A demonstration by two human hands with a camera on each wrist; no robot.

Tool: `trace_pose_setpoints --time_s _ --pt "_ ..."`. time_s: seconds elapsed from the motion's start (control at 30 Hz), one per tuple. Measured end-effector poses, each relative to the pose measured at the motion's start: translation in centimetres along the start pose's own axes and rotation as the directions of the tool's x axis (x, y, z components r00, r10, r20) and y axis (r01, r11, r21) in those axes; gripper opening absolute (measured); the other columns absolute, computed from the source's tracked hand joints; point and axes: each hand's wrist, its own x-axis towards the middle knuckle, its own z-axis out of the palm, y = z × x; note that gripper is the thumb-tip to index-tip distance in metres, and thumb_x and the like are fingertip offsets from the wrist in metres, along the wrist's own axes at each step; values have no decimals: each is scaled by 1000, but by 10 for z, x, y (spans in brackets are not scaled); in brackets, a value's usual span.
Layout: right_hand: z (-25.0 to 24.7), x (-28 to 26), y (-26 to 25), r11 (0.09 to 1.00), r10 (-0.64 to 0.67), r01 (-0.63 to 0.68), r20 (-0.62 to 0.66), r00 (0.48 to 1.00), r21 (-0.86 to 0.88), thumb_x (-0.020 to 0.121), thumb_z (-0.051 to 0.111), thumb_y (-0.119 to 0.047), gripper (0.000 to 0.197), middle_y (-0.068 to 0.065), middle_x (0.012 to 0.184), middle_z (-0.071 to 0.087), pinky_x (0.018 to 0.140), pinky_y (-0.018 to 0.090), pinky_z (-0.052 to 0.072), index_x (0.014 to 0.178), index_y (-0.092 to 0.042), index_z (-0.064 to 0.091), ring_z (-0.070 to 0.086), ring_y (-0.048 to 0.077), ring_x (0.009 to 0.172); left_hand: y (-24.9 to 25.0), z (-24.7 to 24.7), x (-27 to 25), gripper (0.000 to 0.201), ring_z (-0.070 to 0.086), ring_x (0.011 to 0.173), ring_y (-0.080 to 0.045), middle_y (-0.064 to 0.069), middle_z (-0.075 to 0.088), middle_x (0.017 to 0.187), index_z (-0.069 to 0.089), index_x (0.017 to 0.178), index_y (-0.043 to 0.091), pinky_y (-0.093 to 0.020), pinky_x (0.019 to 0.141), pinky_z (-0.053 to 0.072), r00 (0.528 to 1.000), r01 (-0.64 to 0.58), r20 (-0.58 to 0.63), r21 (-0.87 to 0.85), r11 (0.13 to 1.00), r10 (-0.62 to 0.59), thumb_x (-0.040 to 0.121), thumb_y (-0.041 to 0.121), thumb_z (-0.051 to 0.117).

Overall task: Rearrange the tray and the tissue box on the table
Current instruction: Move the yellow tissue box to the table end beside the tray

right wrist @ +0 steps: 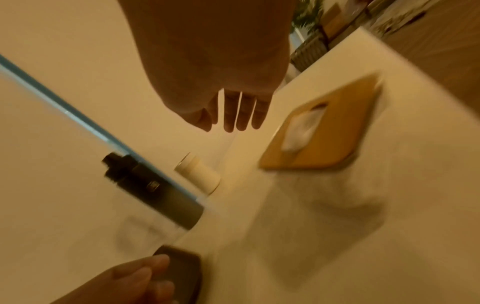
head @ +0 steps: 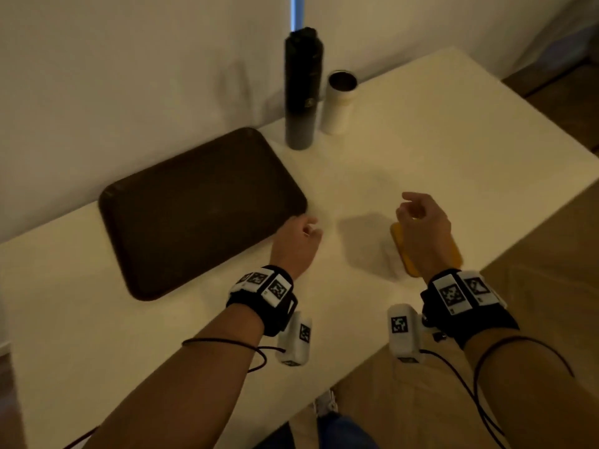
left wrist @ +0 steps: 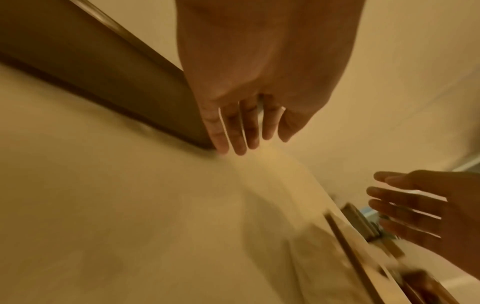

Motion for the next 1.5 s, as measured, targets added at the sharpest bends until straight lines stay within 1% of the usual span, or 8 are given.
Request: trace_pose_setpoints --time_s 0.2,0.4,0.57,0.77,0.9,1.0,1.13,1.5 --pt "-74 1 84 980 199 -198 -169 965 19 92 57 -22 34 10 112 66 78 32 43 125 -15 58 58 22 96 45 79 2 42 58 114 -26 -12 61 124 55 130 14 -32 95 44 971 26 238 33 999 -33 92 31 55" --pt "-68 -11 143 822 483 -497 121 867 278 92 54 -44 52 8 135 55 96 45 49 137 -19 47 54 25 118 71 121 24 59 48 130 -32 -14 44 146 37 147 19 -41 108 40 940 119 318 25 993 -121 95 44 45" --pt "-52 -12 148 716 480 -523 217 850 462 96 48 -42 37 2 122 58 92 38 47 124 -19 57 54 24 119 82 133 24 37 54 104 -26 -3 52 117 51 125 23 -50 92 52 934 246 301 -144 959 -194 96 43 42" --pt "-35 -16 136 832 321 -378 202 925 407 99 36 -46 40 -2 123 54 108 49 41 130 -27 52 52 23 123 74 126 14 54 57 115 -30 -9 52 135 54 125 23 -49 88 55 942 280 263 -267 922 -211 82 54 46" --pt "-19 -24 107 847 269 -366 283 921 386 95 32 -57 51 3 138 47 109 46 37 136 -30 47 46 22 126 68 95 -2 59 55 118 -31 -10 48 137 48 132 26 -50 96 51 962 264 155 -345 901 -223 81 55 46" --pt "-2 -31 75 854 185 -335 370 911 398 92 35 -63 44 2 140 46 108 44 35 125 -39 51 46 22 129 54 57 -20 51 54 115 -24 -4 47 137 39 141 25 -34 76 51 954 294 89 -447 845 -285 95 46 43" --pt "37 -57 35 882 77 -301 519 851 363 88 36 -69 42 -4 135 36 113 51 32 124 -48 43 40 24 131 27 -4 -46 44 56 108 -21 -6 49 136 45 135 24 -32 68 47 935 269 -52 -535 801 -350 96 44 41" --pt "183 -144 -70 923 -64 -257 773 631 285 93 46 -55 45 1 136 41 95 42 44 134 -36 45 48 22 120 -79 -173 -106 35 59 89 -17 -2 59 111 50 125 24 -33 69 49 763 281 -279 -669 688 -583 96 43 40"
